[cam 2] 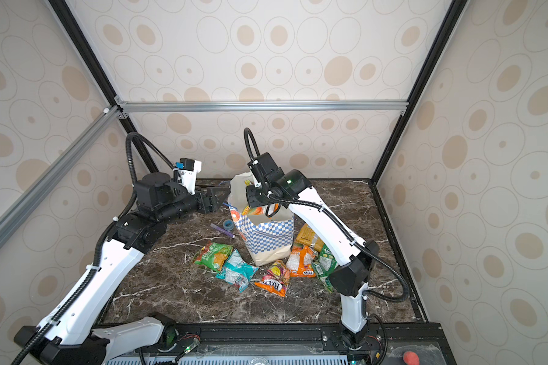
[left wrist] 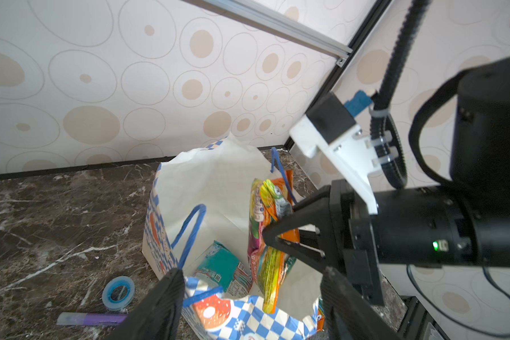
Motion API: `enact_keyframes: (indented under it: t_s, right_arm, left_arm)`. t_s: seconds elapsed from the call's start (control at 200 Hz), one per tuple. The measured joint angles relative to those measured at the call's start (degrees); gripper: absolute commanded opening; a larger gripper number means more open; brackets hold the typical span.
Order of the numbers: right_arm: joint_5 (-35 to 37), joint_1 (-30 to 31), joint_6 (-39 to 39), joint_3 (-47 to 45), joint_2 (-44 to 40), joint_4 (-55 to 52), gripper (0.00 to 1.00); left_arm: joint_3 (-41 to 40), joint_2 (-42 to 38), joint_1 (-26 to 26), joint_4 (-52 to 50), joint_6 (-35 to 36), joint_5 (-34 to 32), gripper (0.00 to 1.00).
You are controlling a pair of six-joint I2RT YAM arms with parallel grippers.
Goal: Take the snacks out of the paper bag
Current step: Pick up the snack from the paper bag, then place the snack at the middle-right of the table.
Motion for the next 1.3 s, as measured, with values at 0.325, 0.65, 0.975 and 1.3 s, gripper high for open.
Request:
enact_keyframes:
  t_s: [0.325, 0.65, 0.975, 1.3]
  right_arm:
    - [-7.89, 0.31, 3.3, 13.18, -0.28, 3.32, 0.0]
    - [-7.98, 0.24, 4.52, 13.55, -5.16, 6.93, 0.0]
    - [-7.08, -0.5, 5.97, -0.26, -14.03, 12.15, 0.0]
    - [-2.47, -10.86, 6.47, -17.79, -23.56, 13.16, 0.0]
  left_arm:
    - [-2.89, -7.96, -0.17, 7.65, -4.22, 5.14, 0.91]
    - [-5.68, -8.15, -2.84, 12.0, -5.31, 7.04, 0.98]
    - [-5.75, -4.96, -7.56, 13.29, -5.01, 5.75, 0.98]
    - [-0.42, 0.42, -20.74, 8.85, 0.59, -3.74, 0.98]
